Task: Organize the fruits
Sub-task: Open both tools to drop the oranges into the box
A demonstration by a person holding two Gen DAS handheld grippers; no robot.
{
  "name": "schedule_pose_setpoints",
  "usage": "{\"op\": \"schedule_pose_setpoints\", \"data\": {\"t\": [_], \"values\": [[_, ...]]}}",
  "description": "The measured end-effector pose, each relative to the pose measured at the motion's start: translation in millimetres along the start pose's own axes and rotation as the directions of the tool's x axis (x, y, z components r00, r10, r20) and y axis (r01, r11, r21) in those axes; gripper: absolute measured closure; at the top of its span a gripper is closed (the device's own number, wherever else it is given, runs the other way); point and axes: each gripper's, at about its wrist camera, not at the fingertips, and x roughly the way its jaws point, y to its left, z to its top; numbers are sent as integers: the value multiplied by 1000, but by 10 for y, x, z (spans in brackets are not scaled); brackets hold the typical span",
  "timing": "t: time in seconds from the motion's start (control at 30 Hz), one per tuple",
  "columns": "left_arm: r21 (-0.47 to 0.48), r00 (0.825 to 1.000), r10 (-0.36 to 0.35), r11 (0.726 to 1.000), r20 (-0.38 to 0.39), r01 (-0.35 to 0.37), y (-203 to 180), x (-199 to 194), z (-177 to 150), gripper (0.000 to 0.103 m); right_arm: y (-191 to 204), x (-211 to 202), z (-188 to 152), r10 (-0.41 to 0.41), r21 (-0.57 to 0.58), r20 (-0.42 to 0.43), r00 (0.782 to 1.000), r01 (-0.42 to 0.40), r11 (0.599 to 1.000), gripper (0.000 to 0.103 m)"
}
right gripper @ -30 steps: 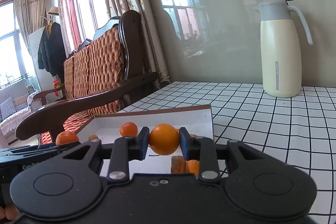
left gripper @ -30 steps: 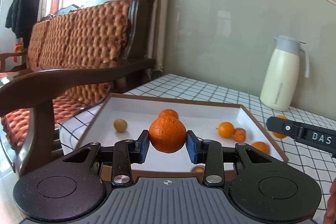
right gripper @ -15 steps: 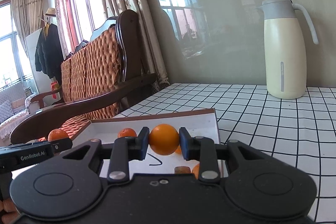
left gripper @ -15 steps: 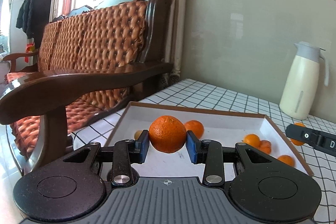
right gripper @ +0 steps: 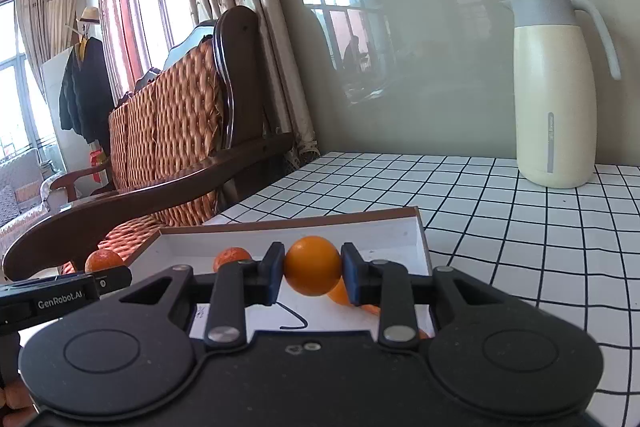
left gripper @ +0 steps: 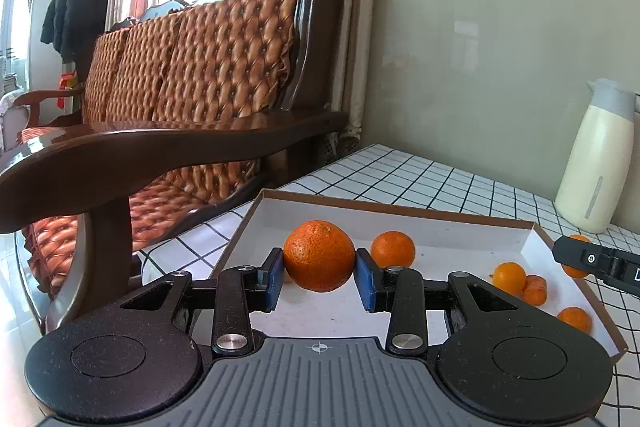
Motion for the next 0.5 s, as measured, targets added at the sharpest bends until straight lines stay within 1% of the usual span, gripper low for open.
{"op": "schedule_pose_setpoints", "data": {"t": [0.4,0.43,0.5], "values": [[-6,1000,15,1000,-19,-15,24,174,28,65,18,267,53,-18,-20,-18,1000,17,1000,79],[-6,1000,15,1000,-22,-15,19,199,33,65,12,278,57,-28,-22,-16,999,28,999,78],[-12,999,24,1000,-27,-24,15,236,32,65,-10,283,62,-65,-17,-13,998,65,998,67]]}}
